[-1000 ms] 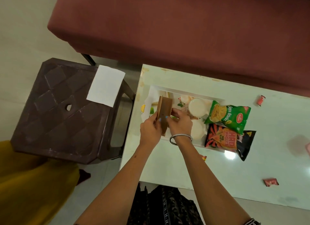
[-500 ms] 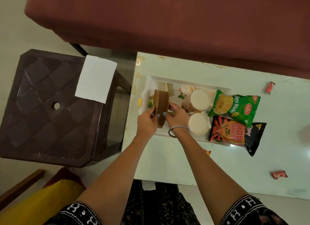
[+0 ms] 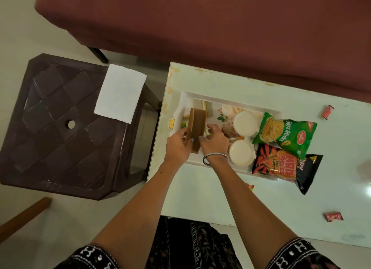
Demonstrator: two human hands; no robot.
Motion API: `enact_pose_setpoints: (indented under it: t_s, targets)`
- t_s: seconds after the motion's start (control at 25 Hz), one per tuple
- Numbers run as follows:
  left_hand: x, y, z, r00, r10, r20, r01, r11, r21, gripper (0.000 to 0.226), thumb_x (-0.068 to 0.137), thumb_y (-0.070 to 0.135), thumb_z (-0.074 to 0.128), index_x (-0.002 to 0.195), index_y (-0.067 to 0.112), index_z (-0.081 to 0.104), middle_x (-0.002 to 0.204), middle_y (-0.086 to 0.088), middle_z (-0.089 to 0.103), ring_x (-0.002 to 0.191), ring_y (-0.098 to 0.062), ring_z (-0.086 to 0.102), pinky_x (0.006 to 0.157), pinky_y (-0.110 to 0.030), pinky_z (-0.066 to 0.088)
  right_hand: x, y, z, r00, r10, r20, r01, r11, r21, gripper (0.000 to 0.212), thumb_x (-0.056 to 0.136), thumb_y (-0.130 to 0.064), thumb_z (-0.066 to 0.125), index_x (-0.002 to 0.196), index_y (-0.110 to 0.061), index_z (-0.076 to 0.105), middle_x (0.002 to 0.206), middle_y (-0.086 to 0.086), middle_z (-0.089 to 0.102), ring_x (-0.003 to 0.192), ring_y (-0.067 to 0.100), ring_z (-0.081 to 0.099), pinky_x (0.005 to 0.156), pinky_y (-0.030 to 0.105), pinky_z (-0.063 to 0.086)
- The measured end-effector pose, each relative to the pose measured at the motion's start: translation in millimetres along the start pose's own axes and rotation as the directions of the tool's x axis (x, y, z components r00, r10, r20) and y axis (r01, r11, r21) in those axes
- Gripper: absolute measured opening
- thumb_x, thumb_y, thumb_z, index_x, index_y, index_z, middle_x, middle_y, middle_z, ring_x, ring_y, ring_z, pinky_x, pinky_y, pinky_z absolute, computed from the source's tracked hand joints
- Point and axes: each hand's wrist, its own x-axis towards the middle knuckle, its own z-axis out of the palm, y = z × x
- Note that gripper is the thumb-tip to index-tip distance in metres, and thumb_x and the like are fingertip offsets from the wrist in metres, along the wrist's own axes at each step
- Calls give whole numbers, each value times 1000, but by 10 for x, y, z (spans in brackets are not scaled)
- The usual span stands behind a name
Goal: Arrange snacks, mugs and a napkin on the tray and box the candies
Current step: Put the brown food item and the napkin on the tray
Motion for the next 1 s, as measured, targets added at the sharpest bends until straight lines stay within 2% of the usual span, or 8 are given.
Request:
enact_pose_setpoints:
  t_s: [0.08,0.2,0.36,0.44,0.56,0.68,0.84,1.0]
  targets:
    - [-50,22,-172,998,27,-50,-29,998,-51,35,85,13,62,120,9,56,111,-10,66,100,-25,64,88,-32,52,-52,-87,18,993,-51,-107,48,998,-27,41,80,-11,62,121,-10,55,120,14,61,104,28,61,90,37,50]
    - [-102,14,-596,971,106,-214,-128,988,-92,22,84,12,63,105,9,65,90,-6,70,75,-12,64,76,-23,55,-135,-376,101,980,-89,-180,102,993,65,31,81,-14,63,111,-11,60,108,11,66,89,22,63,83,33,51]
    - [-54,-31,-1324,847,117,-518,-182,980,-77,13,84,17,63,93,10,68,76,-2,68,61,-9,58,64,-17,47,-210,-847,384,999,-34,28,26,971,236,27,79,-23,69,104,-13,63,98,6,69,79,14,64,79,26,54]
    - [27,-50,-1638,797,83,-598,-148,987,-61,15,84,18,62,95,10,68,81,-4,69,64,-10,57,61,-10,41,-235,-1053,590,990,-14,138,-24,962,273,31,78,-26,71,105,-12,63,101,7,69,86,18,66,84,35,55]
    - [186,-87,-1944,794,29,-608,-63,997,-34,25,84,22,63,104,8,64,100,-8,69,80,-14,60,68,-15,43,-247,-1299,884,984,29,176,-73,965,252,38,75,-30,73,106,-12,62,102,8,70,93,23,67,88,37,53]
    - [357,-132,-2101,862,2,-506,58,993,102,41,82,29,67,115,7,58,115,-13,62,102,-25,59,82,-33,48,-211,-1435,1104,980,106,167,-147,957,251,45,71,-32,76,108,-11,61,104,8,70,95,25,66,88,36,53]
    - [521,-134,-2171,909,-52,-413,168,954,249,56,76,37,71,120,7,52,121,-15,52,110,-30,53,89,-42,47,-127,-1472,1292,959,197,202,-251,923,291,48,69,-32,79,106,-8,59,110,15,67,103,34,64,91,46,52]
    - [623,-141,-2153,898,-147,-414,272,926,262,60,72,42,73,114,5,52,119,-15,56,110,-30,55,88,-43,50,-104,-1490,1389,953,172,248,-248,915,318,24,69,-24,79,66,-14,57,92,13,68,91,34,66,85,50,55]
